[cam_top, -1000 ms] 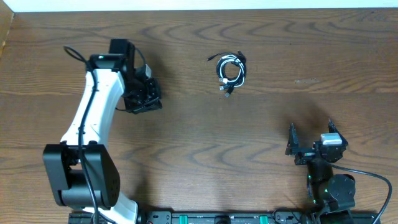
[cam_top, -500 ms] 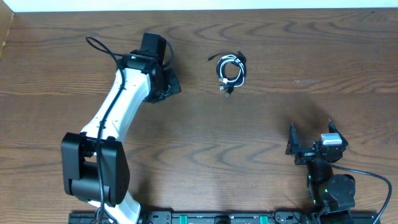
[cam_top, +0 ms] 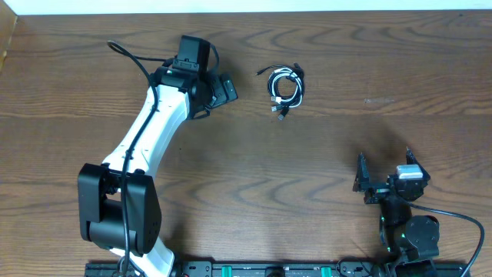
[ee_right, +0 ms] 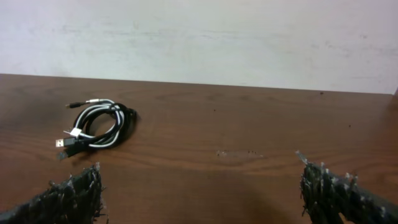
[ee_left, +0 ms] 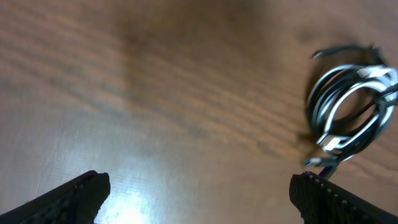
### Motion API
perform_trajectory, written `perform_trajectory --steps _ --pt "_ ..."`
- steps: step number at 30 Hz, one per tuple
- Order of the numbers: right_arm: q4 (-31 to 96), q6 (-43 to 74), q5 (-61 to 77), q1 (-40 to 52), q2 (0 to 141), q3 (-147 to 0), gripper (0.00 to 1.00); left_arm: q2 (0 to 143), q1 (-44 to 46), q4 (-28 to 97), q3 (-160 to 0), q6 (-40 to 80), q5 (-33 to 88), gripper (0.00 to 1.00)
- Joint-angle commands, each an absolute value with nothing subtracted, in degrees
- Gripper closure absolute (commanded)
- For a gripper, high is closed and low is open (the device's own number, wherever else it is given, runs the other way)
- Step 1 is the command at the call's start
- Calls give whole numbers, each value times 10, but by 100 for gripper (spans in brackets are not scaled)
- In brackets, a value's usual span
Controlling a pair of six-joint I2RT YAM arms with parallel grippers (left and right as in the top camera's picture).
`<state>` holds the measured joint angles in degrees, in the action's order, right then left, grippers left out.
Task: Untangle cables
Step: 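Lower the open left gripper over the black and white cable bundle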
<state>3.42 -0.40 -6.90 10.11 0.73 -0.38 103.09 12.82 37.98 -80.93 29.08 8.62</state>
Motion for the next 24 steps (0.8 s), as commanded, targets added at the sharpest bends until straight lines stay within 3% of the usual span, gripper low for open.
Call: perform_trajectory --steps 1,14,24 --pt "36 4 -69 106 6 -3 1 1037 126 361 -808 271 74 2" --pt "36 4 -69 106 6 -3 1 1041 137 335 -808 271 18 2" --pt "36 4 -69 106 6 -3 1 1124 197 242 -808 271 20 2"
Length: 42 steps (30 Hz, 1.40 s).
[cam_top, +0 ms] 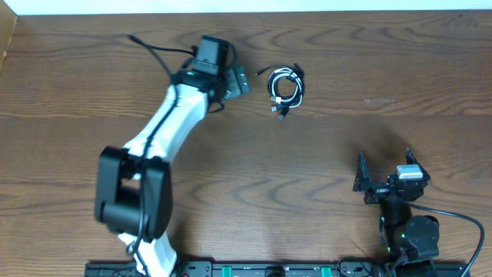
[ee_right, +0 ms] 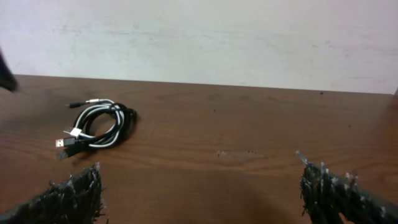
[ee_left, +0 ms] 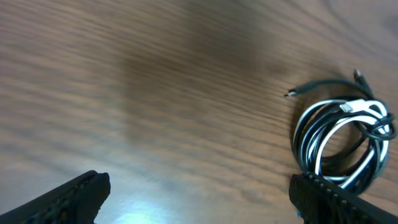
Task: Untangle cables
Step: 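Lower the open left gripper over the black and white cable bundle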
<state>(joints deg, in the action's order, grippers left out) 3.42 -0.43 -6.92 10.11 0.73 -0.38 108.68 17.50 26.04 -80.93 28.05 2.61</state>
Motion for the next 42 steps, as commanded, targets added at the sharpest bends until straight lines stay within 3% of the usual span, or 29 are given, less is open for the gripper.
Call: perform_trajectory --steps 1,22,24,27,36,38,42 --pt "36 4 -69 106 6 -3 1 1133 203 233 -808 271 22 2" --pt "36 4 -69 106 6 -3 1 1198 280 94 -808 254 23 0" --pt "36 4 -69 106 6 -3 1 1213 283 87 -808 254 23 11" --pt "36 4 -69 106 6 -3 1 1229 284 85 -808 254 23 38" --pt "36 4 -69 106 6 -3 1 1230 283 105 -808 253 23 87" --pt "36 4 -69 106 6 -3 1 1229 283 116 -808 248 23 92" --pt "36 4 -69 106 6 -3 1 1221 283 146 -808 196 23 92"
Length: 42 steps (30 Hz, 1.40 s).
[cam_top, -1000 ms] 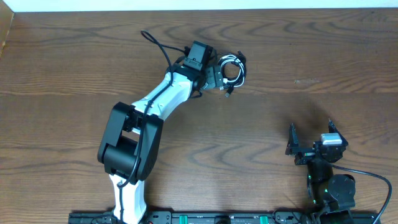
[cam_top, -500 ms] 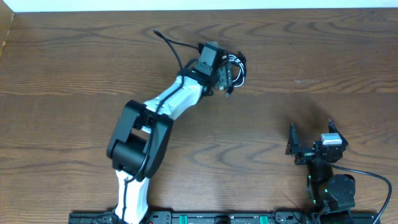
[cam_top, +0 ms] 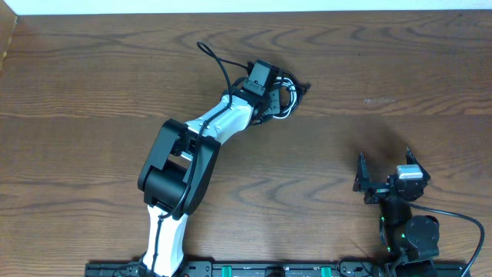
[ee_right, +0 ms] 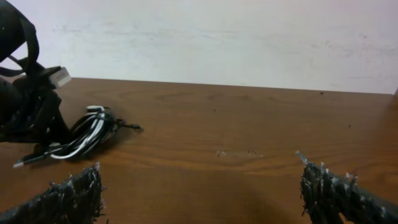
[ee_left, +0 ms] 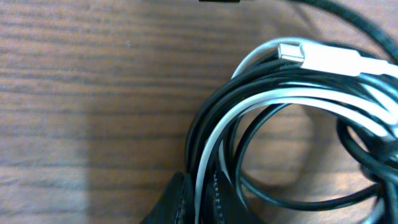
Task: Untangle cables
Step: 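Lower the open left gripper over the black and white cable bundle, then close the left gripper on a black cable loop in the bundle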
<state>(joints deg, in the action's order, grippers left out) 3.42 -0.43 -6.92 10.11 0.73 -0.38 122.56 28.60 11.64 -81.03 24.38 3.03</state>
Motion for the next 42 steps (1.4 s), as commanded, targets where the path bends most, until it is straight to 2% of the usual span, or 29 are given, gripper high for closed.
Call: perform_trajectory --steps 1,16,21,29,30,31,33,35,36,38,42 --pt "36 4 -69 106 6 -3 1 1218 283 154 -808 187 23 92" --pt "36 4 -69 106 6 -3 1 1113 283 307 -808 117 10 92" --pt "36 4 -69 106 6 -3 1 1076 283 366 -808 114 -42 92" --pt "36 4 -69 106 6 -3 1 1044 283 415 -808 114 -42 92" --pt "36 4 -69 106 6 -3 1 1045 283 418 -808 114 -42 90" --pt "36 4 -69 106 6 -3 1 1045 283 423 -808 114 -42 78" --pt "36 4 -69 106 6 -3 1 1045 283 426 -808 114 -50 67" --pt "36 4 -69 106 6 -3 1 1045 283 425 -808 114 -60 47" --pt "36 4 -69 106 6 -3 1 1045 283 426 -808 114 -62 42" --pt "36 4 -69 106 6 -3 1 1045 283 426 -808 114 -63 37" --pt "36 4 -69 106 6 -3 1 1045 284 426 -808 157 -53 37"
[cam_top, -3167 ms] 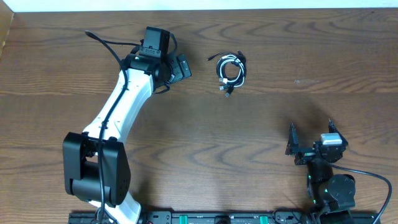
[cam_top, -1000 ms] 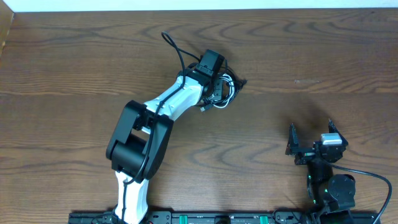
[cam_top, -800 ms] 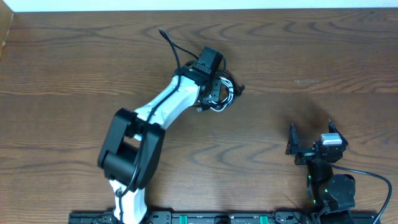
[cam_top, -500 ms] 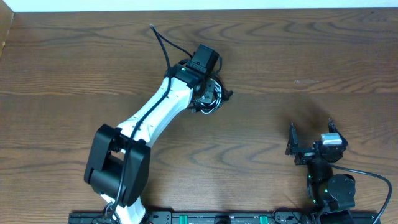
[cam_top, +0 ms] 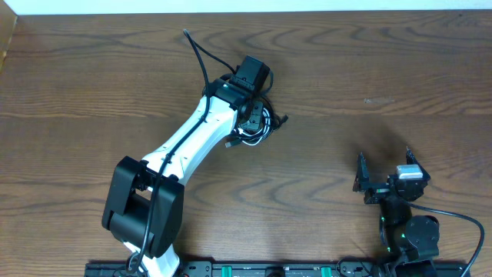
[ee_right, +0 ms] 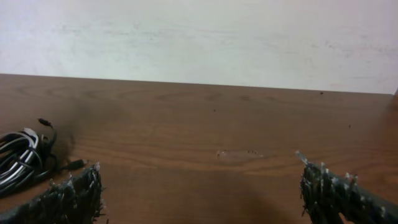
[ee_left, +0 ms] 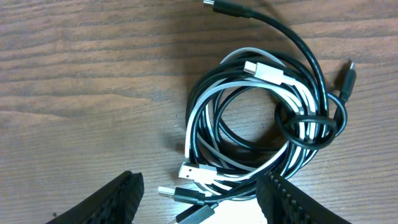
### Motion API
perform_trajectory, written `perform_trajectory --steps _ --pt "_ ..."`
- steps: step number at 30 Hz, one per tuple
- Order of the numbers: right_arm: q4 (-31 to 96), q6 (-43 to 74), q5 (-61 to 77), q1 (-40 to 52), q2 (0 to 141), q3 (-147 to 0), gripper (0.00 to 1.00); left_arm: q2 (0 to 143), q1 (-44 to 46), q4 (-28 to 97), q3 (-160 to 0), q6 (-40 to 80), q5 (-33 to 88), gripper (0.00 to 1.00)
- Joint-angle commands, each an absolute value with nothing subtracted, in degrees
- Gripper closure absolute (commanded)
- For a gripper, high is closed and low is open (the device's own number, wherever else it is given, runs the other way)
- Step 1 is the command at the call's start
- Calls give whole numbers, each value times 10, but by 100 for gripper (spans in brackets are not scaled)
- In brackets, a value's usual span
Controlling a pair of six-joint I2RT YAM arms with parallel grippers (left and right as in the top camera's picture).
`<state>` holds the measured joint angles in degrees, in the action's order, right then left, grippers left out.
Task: Untangle cables
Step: 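Close the left gripper on a black cable loop in the bundle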
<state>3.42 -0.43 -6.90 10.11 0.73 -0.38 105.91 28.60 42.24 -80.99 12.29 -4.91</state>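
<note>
A coil of black and white cables [ee_left: 261, 127] lies on the wooden table [ee_left: 81, 93], its USB plugs [ee_left: 196, 174] pointing out at the near side. A black strand is looped round the coil on its right. My left gripper [ee_left: 199, 196] hovers over the coil, open, with only the plugs lying between its fingers [ee_left: 118, 199]. From overhead the coil [cam_top: 267, 127] peeks out beside the left gripper [cam_top: 247, 115]. My right gripper [ee_right: 205, 199] stands open and empty at the front right, with the coil [ee_right: 18, 162] far to its left.
The left arm [cam_top: 184, 146] stretches diagonally across the table from its base at the front left. A pale wall [ee_right: 199, 37] runs behind the table's far edge. A faint scuff [ee_right: 239, 154] marks the wood ahead of the right gripper.
The left gripper was low on the coil with its fingers close together; now it is open and higher above it. The coil lies further left and nearer the front. The right arm is unchanged.
The left gripper was open, well to the left of the coil, then closer to it. Later it sat down on the coil with its fingers drawn in. Now the coil rests in a new spot, nearer the front and left, under the open gripper.
</note>
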Motion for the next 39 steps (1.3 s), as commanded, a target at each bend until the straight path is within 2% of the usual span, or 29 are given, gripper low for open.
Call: perform_trajectory --steps 1,2,3,4,5,24,27,29,31,33,39 --pt "36 4 -69 106 6 -3 1 1045 284 426 -808 169 -45 37" --pt "36 4 -69 106 6 -3 1 1046 284 426 -808 183 -35 35" --pt "36 4 -69 106 6 -3 1 1046 284 426 -808 195 -20 27" --pt "36 4 -69 106 6 -3 1 1046 284 426 -808 203 -10 11" --pt "36 4 -69 106 6 -3 1 1046 284 421 -808 218 -1 2" --pt "36 4 -69 106 6 -3 1 1079 284 406 -808 413 11 0" --pt "36 4 -69 106 6 -3 1 1080 285 407 -808 412 11 21" --pt "36 4 -69 106 6 -3 1 1080 285 411 -808 412 11 39" --pt "36 4 -69 106 6 -3 1 1080 285 413 -808 412 10 71" --pt "36 4 -69 106 6 -3 1 1081 285 414 -808 413 11 93" --pt "36 4 -69 106 6 -3 1 1084 296 413 -807 412 10 92"
